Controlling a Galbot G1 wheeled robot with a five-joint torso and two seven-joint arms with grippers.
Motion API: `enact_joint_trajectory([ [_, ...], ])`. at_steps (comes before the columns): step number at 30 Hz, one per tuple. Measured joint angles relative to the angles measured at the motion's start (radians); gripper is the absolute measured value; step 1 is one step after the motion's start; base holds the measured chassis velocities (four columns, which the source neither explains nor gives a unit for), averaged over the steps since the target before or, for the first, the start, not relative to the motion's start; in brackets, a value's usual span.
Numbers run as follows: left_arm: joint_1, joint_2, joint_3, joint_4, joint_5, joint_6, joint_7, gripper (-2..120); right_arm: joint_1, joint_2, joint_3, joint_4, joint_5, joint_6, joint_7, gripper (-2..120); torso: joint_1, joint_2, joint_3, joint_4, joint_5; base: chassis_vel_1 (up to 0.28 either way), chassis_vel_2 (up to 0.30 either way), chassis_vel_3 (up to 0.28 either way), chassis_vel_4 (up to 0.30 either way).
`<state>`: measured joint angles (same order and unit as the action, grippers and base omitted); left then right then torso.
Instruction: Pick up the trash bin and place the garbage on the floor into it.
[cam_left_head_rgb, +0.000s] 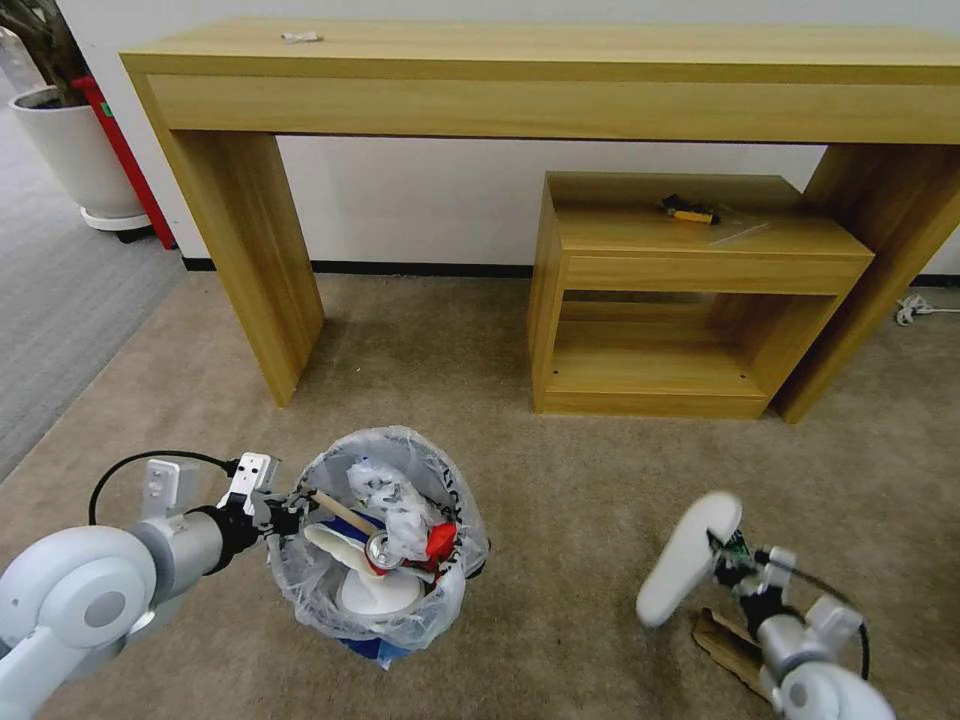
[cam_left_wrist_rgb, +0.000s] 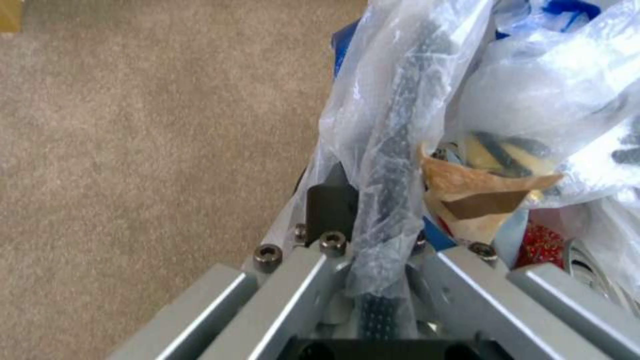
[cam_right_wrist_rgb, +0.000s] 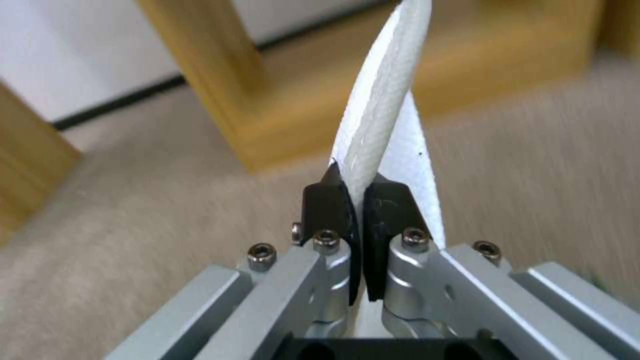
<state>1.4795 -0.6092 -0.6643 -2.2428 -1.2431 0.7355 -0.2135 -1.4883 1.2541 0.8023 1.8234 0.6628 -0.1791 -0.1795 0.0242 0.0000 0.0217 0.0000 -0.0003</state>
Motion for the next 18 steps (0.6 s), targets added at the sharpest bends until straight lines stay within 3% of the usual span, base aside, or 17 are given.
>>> enact_joint_trajectory([
  [5, -0.025, 0.002, 0.022, -0.001, -0.010, 0.000, -0.013, 0, 0.013, -0.064, -0.008, 0.088, -0.019, -0.007, -0.014, 0, 0.000, 0.000, 0.000, 0.0000, 0.0000, 0.000, 0.000, 0.000, 0.000],
  [8, -0.071, 0.008, 0.076, -0.002, -0.047, 0.000, -0.050, 0, 0.046, -0.184, -0.049, 0.201, -0.015, -0.030, -0.029, 0, 0.000, 0.000, 0.000, -0.0001, -0.0002, 0.000, 0.000, 0.000, 0.000],
  [9, -0.071, 0.008, 0.076, -0.002, -0.047, 0.000, -0.050, 0, 0.046, -0.184, -0.049, 0.201, -0.015, -0.030, -0.029, 0, 0.000, 0.000, 0.000, -0.0001, -0.0002, 0.000, 0.000, 0.000, 0.000],
  [12, -0.116, 0.030, 0.135, 0.000, -0.077, 0.000, -0.090, 0, 0.130, -0.292, -0.148, 0.297, 0.046, -0.064, -0.040, 0, 0.000, 0.000, 0.000, -0.0003, -0.0003, 0.000, 0.000, 0.000, 0.000],
  [13, -0.116, 0.030, 0.135, 0.000, -0.077, 0.000, -0.090, 0, 0.130, -0.292, -0.148, 0.297, 0.046, -0.064, -0.040, 0, 0.000, 0.000, 0.000, -0.0003, -0.0003, 0.000, 0.000, 0.000, 0.000],
  [18, -0.151, 0.074, 0.179, 0.010, -0.109, 0.000, -0.126, 0, 0.377, -0.377, -0.386, 0.354, 0.181, -0.104, -0.045, 0, 0.000, 0.000, 0.000, 0.0007, -0.0005, 0.000, 0.000, 0.000, 0.000],
])
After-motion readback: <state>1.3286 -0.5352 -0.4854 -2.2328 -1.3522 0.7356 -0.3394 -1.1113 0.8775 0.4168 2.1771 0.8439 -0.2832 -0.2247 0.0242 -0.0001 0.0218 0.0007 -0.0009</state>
